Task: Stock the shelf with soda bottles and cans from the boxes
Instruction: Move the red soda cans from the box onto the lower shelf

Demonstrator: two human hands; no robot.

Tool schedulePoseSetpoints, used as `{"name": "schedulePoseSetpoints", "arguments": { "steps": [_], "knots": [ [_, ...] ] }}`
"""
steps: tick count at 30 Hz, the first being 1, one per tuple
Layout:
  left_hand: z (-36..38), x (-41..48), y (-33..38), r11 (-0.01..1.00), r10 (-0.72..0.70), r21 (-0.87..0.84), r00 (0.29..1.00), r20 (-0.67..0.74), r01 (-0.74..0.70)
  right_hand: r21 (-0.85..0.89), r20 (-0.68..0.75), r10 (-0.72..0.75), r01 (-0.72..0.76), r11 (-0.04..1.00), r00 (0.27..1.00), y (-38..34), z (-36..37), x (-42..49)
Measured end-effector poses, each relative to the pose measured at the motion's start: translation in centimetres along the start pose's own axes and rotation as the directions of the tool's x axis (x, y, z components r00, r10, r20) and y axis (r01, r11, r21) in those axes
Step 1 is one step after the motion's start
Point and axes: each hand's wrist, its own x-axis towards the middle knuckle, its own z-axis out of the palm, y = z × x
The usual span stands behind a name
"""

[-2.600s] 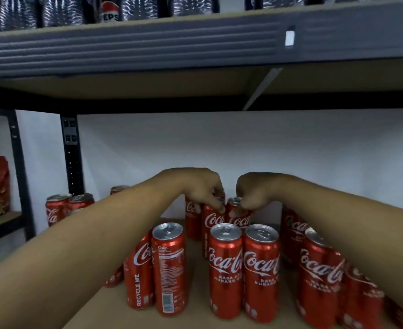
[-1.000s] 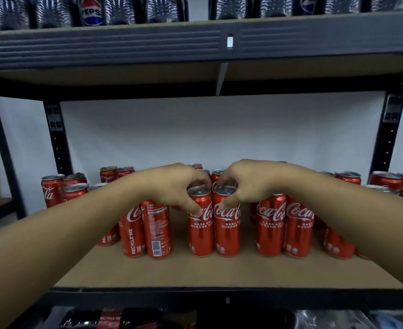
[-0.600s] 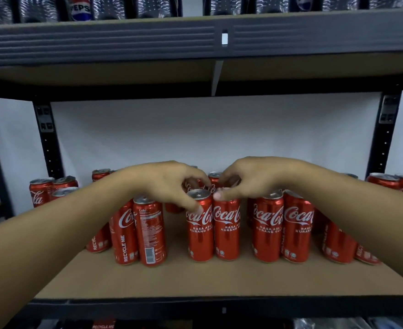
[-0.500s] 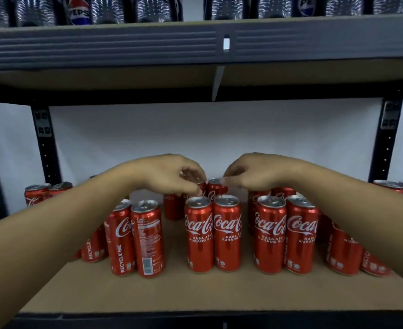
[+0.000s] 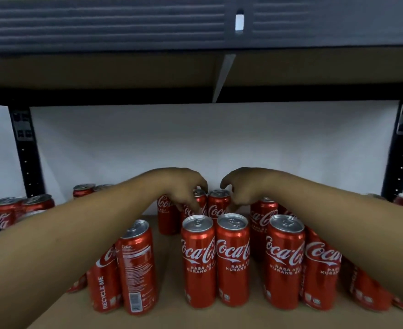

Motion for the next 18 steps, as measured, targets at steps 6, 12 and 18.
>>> {"name": "schedulePoseSetpoints", "arguments": {
  "steps": [6, 12, 18],
  "knots": [
    [0.3, -0.2, -0.7, 0.999, 0.036, -0.035, 0.998, -0.056, -0.038, 0.042, -0.028, 0.003, -0.002, 0.999, 1.0, 0.7, 0.5, -0.3],
    [0.4, -0.6, -0.9, 0.996, 0.053, -0.065, 0.996, -0.07, -0.057, 0.139, -0.057, -0.033, 0.04, 0.989, 0.998, -0.1, 0.0, -0.4],
    [0.5, -0.7, -0.8, 0.994, 0.065, -0.08, 0.995, -0.071, -0.07, 0.098, -0.038, -0.023, 0.026, 0.995, 0.999, -0.2, -0.3, -0.5]
  ]
}}
